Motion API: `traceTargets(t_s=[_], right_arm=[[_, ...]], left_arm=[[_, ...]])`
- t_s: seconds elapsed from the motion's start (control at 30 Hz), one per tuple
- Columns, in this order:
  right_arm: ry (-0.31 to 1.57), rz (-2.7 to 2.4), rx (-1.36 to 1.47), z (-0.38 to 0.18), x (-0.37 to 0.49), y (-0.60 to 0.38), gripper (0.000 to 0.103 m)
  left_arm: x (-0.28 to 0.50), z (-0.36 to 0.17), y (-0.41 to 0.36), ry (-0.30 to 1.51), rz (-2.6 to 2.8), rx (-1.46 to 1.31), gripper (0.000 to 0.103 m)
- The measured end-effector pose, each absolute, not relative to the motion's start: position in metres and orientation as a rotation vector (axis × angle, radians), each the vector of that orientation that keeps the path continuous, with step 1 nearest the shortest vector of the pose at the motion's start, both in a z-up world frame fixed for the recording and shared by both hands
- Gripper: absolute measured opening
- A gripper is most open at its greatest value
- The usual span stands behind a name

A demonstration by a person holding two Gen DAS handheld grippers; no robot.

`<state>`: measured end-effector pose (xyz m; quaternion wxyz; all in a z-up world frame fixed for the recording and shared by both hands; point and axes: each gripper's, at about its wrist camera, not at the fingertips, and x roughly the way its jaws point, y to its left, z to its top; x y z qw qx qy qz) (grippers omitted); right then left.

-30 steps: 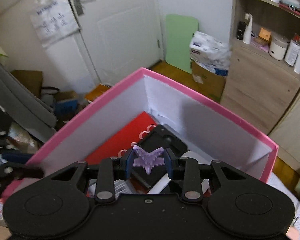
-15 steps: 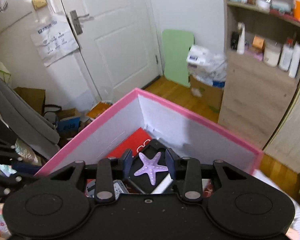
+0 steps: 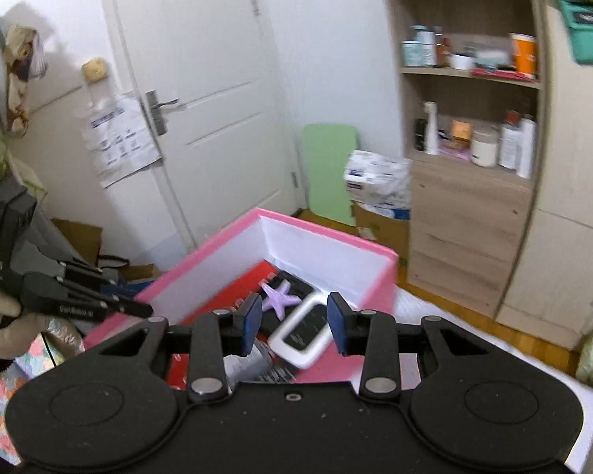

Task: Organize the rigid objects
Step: 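Return the right tool to the bed and grasp the white charger cube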

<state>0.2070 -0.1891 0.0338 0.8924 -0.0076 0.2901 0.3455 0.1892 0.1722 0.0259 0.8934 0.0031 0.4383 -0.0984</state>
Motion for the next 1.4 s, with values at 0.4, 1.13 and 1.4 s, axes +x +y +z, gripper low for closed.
traceTargets(t_s=[0.4, 1.13, 1.4], right_arm=[[0.649, 0.463, 0.085, -0.042, 0.148, -0.245, 0.042], [0.710, 0.215, 0.125, -0.117, 0.203, -0.245, 0.056], [0.774, 0.277, 0.121, -0.112, 0.178, -0.254, 0.052]], left_arm=[[0.188, 0.026, 0.172, 0.902, -0.202, 0.007, 0.010], [0.188, 0.028, 0.173, 0.902, -0.195, -0.001, 0.011], [0.187, 0.028, 0.172, 0.900, -0.192, 0.002, 0.011]])
